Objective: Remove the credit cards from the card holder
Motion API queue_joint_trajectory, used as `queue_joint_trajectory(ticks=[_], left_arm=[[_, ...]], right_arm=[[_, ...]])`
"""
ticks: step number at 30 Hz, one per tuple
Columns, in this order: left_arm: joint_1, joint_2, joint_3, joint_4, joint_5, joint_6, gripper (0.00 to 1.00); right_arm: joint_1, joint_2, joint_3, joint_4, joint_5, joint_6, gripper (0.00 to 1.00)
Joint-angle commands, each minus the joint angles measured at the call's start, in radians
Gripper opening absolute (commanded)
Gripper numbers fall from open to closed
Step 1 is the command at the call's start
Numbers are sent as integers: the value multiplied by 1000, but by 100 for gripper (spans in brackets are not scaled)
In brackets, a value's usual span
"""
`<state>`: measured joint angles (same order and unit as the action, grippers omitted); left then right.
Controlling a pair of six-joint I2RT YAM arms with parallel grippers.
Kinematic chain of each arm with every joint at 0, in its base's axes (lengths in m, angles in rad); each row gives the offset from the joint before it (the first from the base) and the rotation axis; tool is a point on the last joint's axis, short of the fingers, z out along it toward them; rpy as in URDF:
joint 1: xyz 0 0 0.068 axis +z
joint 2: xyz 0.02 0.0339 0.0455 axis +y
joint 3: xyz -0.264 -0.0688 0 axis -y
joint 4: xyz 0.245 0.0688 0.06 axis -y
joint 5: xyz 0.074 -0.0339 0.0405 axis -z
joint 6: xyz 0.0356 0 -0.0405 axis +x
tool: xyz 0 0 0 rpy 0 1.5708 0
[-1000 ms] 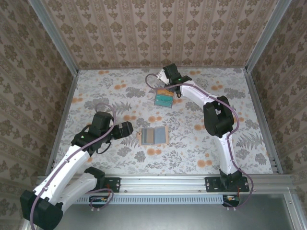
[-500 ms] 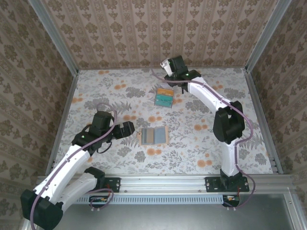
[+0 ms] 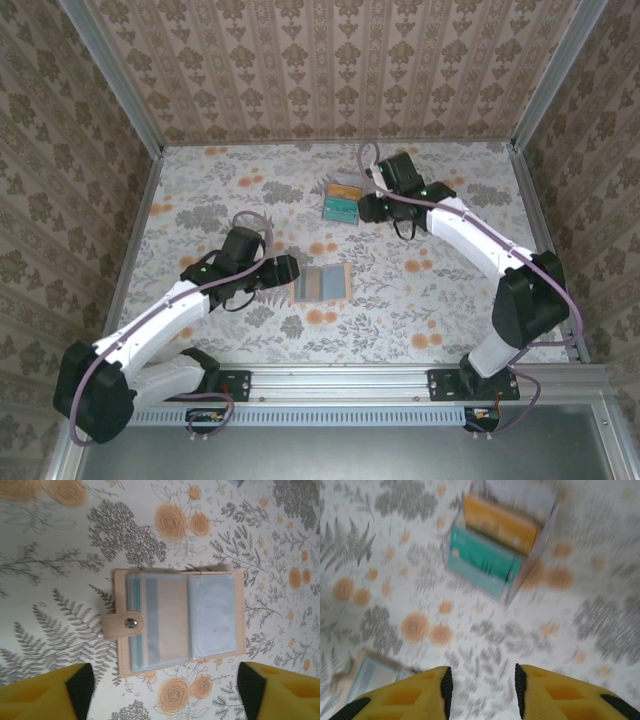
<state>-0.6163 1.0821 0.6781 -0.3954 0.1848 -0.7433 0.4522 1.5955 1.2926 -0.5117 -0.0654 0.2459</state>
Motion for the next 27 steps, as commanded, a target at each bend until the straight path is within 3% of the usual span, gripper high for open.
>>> queue_joint_trajectory(ticks=[1,8,14,27], left_arm=[[-23,46,9,57,20,-18,71],[-62,155,15,105,52,-16,59],[-87,224,29,124,59,-10,54],[-88,312,29,121,50,16,53]], right_arm=[[52,-67,-111,29,-85,161,41],[137,-79,-306,140,-149,335,37],[184,-12,-355,198,-152,396,34],[192,107,-380,267,-177,438,27]])
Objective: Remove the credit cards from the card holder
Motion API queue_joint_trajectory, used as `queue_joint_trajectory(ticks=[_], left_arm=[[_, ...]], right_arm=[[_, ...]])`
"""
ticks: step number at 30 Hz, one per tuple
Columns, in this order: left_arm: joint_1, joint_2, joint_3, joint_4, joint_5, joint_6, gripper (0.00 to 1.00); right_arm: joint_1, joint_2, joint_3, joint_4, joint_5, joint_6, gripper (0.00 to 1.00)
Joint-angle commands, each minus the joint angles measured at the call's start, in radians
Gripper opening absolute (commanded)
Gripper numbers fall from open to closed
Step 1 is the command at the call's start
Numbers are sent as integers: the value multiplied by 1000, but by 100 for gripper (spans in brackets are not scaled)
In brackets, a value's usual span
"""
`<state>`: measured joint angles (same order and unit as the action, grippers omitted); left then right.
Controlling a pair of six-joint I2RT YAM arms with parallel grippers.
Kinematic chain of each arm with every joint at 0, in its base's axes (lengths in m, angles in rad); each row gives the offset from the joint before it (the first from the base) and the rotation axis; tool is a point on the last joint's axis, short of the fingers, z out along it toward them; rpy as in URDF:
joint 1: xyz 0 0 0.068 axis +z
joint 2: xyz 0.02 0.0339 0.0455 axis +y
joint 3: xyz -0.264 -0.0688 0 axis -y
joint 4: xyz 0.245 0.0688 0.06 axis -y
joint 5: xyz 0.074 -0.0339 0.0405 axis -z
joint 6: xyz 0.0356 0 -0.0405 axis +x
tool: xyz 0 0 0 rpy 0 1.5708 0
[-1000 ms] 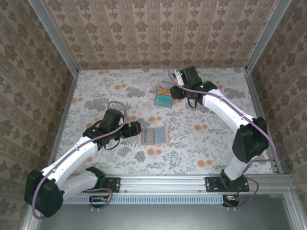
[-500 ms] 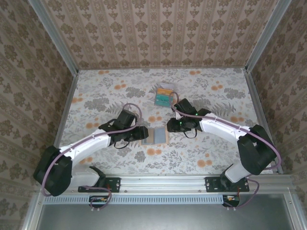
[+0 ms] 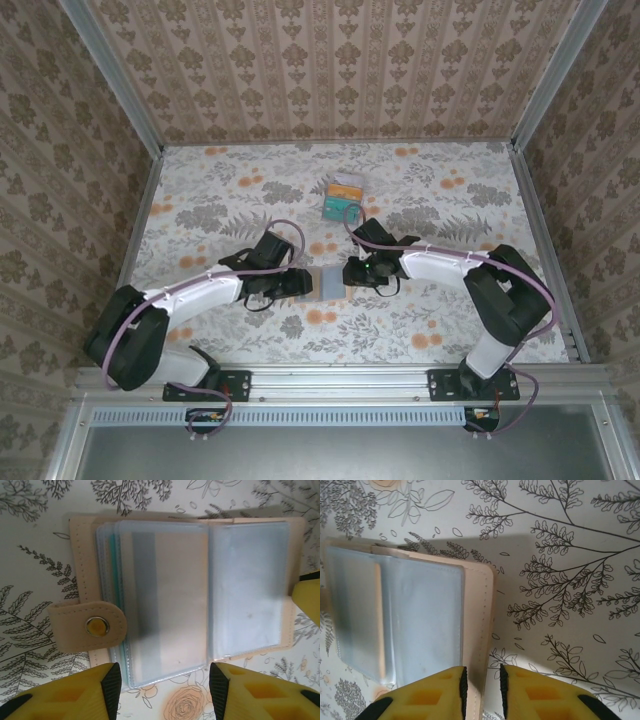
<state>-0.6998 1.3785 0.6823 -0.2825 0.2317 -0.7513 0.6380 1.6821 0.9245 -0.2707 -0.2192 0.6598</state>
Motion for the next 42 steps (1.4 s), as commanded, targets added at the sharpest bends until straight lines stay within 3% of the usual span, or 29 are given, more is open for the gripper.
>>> queue_joint_trajectory(ticks=[1,16,34,39,42], left_arm=[[-4,21,26,8,2,26,52],[-3,84,38,35,11,40,49],[-7,84,27,112,96,43,50],[-7,86,29,132,127,49,61],[-9,91,32,134,134,54,85]], right_arm=[[7,24,-13,28,-24,27,26],[7,59,-14,30,-28,38,15],[11,70,-13,29,-29,44,15],[12,77,-8,27,-29,45,15],[12,78,-6,25,-29,44,15]])
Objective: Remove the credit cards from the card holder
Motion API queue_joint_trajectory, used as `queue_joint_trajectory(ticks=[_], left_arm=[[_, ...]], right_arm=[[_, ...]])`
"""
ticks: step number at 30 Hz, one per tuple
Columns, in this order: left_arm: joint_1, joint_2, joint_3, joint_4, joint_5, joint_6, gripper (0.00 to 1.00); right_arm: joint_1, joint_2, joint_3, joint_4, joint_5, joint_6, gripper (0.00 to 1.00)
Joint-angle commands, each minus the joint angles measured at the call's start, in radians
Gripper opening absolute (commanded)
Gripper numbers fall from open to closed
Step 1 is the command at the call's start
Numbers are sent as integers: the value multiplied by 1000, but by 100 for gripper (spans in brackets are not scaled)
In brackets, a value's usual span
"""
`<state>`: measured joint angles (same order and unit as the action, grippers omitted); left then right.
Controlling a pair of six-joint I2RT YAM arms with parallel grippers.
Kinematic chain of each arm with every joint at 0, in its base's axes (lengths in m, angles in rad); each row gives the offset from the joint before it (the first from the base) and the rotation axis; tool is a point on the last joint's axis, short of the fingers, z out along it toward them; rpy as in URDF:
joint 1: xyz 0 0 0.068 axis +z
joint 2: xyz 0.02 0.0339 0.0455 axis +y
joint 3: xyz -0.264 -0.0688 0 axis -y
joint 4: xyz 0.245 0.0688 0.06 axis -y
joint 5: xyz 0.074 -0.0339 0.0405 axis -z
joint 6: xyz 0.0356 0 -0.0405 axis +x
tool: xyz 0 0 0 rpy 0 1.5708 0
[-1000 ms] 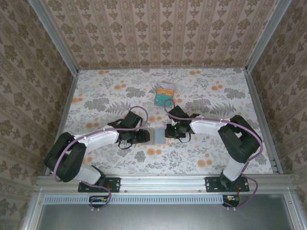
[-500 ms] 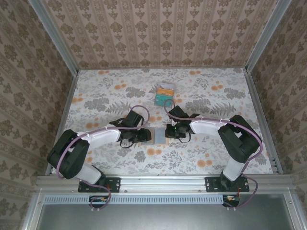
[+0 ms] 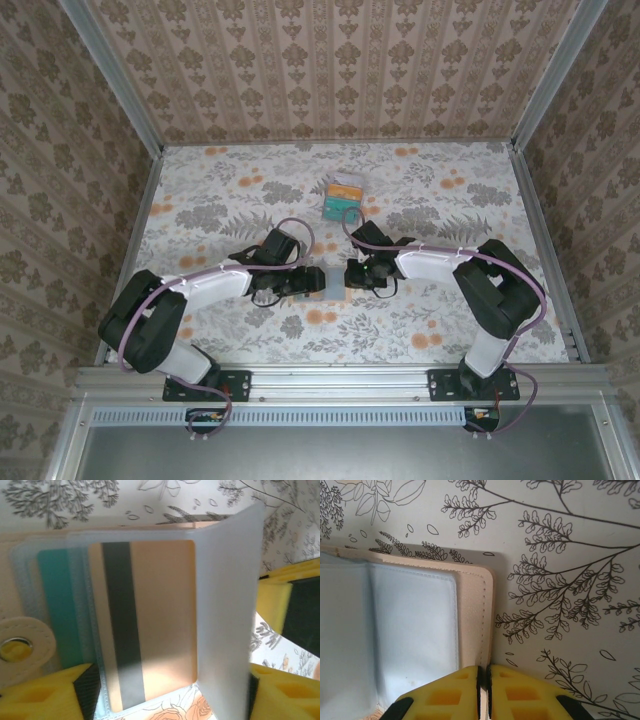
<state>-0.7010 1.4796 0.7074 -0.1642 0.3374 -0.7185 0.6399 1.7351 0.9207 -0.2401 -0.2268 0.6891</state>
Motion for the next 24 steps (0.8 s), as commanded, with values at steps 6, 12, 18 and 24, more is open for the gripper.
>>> queue_joint_trajectory(ticks=[6,12,18,24], left_arm=[[-14,-11,18,24,51,36,100],[-15,-33,48,-44,19,62,100],[8,-92,62,-125,-15,92,100],[56,-90,33,-114,-26,86,84]], right_arm=[[10,26,-2,-8,-22,15,15],[10,20,0,-15,-14,15,16],[-10,-34,7,-53,37,7,27],[-14,-83,69,-84,26,-17,30]])
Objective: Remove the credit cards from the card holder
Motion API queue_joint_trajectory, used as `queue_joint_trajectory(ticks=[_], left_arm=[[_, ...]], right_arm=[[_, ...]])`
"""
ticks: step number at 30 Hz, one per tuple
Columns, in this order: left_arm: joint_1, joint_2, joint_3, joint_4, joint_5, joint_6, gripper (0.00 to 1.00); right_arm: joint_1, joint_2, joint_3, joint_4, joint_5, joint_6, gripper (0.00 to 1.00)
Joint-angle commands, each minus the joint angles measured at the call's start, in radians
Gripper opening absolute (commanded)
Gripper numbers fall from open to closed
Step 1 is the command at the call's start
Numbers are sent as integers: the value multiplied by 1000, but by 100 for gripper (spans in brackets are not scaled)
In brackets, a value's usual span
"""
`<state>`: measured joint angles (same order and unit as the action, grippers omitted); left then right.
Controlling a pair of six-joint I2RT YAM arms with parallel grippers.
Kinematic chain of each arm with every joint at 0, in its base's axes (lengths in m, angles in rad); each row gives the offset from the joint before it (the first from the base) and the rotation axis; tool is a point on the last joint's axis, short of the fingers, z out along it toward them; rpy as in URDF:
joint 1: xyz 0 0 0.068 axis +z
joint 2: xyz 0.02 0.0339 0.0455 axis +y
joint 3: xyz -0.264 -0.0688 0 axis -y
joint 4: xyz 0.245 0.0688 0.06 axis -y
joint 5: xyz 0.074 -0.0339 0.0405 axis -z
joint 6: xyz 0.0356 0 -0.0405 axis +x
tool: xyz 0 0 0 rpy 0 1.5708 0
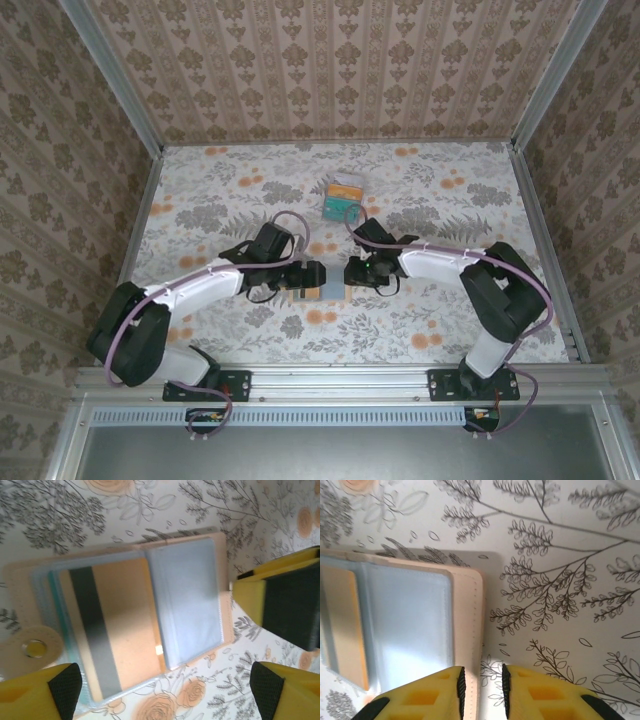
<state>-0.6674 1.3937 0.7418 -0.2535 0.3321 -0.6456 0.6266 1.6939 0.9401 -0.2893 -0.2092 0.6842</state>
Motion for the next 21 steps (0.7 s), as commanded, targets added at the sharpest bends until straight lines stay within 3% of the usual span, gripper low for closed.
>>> queue_joint_trajectory(ticks=[1,5,9,21], left_arm=[[32,3,-4,-21,-21,12,77],[55,34,-10,-4,-23,16,49],[60,70,-19,8,-21,17,31],[57,120,-59,31,-24,-4,26]], right_arm=[[2,-43,58,-29,-3,-3,30],[31,-30,64,34,-64,47,29],[66,5,89,63,-97,71,27],[90,121,77,210,-199,179,24]])
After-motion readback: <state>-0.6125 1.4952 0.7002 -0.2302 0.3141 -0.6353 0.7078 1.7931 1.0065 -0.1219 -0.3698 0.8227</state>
